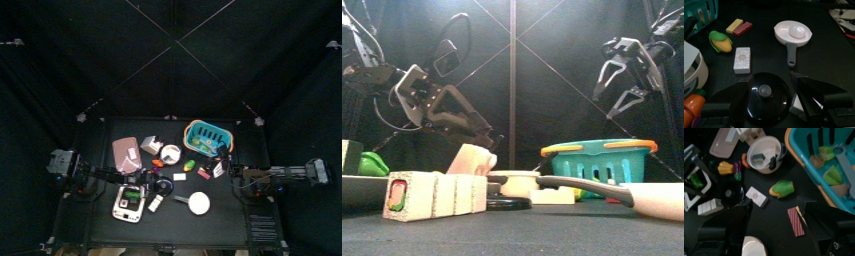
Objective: Grab salmon
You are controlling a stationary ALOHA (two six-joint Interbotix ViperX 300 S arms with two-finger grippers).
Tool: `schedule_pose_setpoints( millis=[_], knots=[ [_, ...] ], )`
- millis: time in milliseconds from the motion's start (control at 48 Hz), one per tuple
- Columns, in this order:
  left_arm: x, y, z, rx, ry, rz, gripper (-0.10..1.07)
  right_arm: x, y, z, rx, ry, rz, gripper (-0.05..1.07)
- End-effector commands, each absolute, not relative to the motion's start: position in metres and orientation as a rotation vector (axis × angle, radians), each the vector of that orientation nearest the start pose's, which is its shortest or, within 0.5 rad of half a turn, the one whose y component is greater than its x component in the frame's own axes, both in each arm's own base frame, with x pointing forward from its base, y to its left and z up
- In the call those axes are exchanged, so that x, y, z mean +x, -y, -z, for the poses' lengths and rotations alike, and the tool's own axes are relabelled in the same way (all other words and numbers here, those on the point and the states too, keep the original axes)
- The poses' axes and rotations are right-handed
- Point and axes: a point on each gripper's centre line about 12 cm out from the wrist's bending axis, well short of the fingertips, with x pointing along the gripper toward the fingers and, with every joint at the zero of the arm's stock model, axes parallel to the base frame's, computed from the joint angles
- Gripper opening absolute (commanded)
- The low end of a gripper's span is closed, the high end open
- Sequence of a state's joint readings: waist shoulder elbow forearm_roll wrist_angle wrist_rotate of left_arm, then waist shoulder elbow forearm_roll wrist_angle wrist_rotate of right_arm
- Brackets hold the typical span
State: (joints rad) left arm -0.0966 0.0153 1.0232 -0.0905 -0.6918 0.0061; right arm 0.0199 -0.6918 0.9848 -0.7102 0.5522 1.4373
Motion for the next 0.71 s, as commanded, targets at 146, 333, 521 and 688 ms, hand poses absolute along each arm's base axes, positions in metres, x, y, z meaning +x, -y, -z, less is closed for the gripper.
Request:
schedule_pose_setpoints(
  millis=[146, 333, 521, 688],
  knots=[
    [0.306, 0.044, -0.134, -0.026, -0.329, 0.094, 0.93, 0.229, 0.022, -0.207, 0.658, -0.699, 0.612, 1.00],
    [0.295, 0.050, -0.140, -0.040, -0.315, 0.105, 0.93, 0.223, 0.021, -0.182, 0.666, -0.790, 0.662, 1.00],
    [0.292, 0.046, -0.139, -0.056, -0.321, 0.083, 0.93, 0.221, 0.022, -0.165, 0.645, -0.850, 0.694, 1.00],
    [0.288, 0.043, -0.135, -0.075, -0.335, 0.057, 0.93, 0.225, 0.022, -0.146, 0.619, -0.917, 0.711, 1.00]
  ],
)
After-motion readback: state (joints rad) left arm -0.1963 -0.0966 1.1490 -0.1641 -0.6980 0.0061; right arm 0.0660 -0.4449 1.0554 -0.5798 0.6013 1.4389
